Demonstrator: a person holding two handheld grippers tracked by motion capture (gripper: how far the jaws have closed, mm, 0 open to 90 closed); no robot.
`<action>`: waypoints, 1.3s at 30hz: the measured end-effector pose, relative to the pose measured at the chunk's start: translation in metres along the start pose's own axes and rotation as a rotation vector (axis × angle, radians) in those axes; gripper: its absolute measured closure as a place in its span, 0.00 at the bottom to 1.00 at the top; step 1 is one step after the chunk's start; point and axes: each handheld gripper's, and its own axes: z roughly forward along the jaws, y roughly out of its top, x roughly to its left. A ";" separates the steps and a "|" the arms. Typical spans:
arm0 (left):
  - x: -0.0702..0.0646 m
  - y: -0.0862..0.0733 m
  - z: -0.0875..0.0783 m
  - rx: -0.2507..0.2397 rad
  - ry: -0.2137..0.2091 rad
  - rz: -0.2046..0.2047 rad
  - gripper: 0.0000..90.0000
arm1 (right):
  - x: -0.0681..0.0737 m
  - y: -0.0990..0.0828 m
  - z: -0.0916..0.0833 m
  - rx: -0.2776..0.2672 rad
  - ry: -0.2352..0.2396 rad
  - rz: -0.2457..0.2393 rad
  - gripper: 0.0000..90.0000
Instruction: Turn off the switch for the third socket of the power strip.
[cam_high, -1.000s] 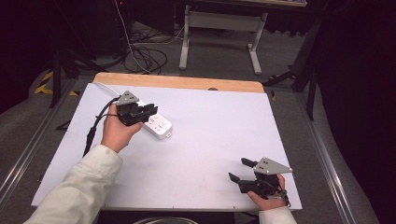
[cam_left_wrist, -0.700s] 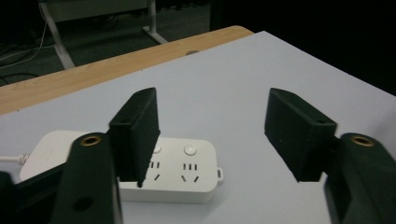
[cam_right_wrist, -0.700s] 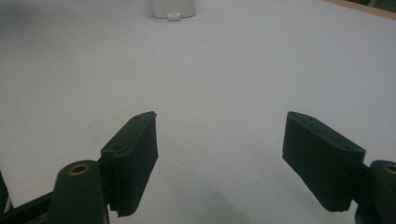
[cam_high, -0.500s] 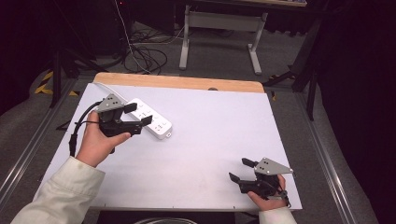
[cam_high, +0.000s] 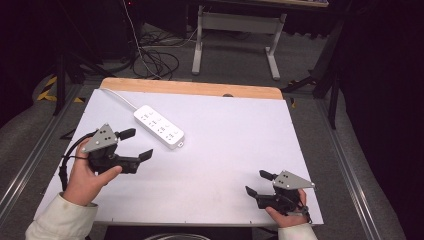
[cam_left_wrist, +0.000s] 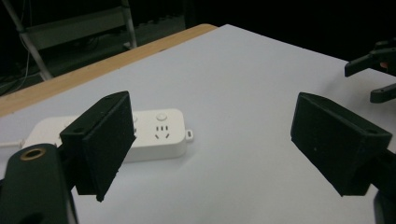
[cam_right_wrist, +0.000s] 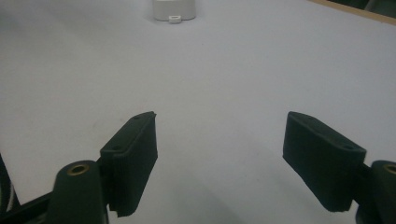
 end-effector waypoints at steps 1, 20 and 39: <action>0.000 -0.004 -0.002 -0.003 -0.004 -0.010 0.15 | 0.000 0.000 0.000 0.000 0.000 0.002 0.30; 0.000 -0.080 -0.021 0.012 -0.031 -0.075 0.16 | 0.000 0.000 0.001 0.009 0.001 -0.004 0.30; -0.001 -0.124 -0.031 0.004 -0.020 -0.140 0.19 | 0.001 0.000 0.002 0.023 -0.002 -0.009 0.30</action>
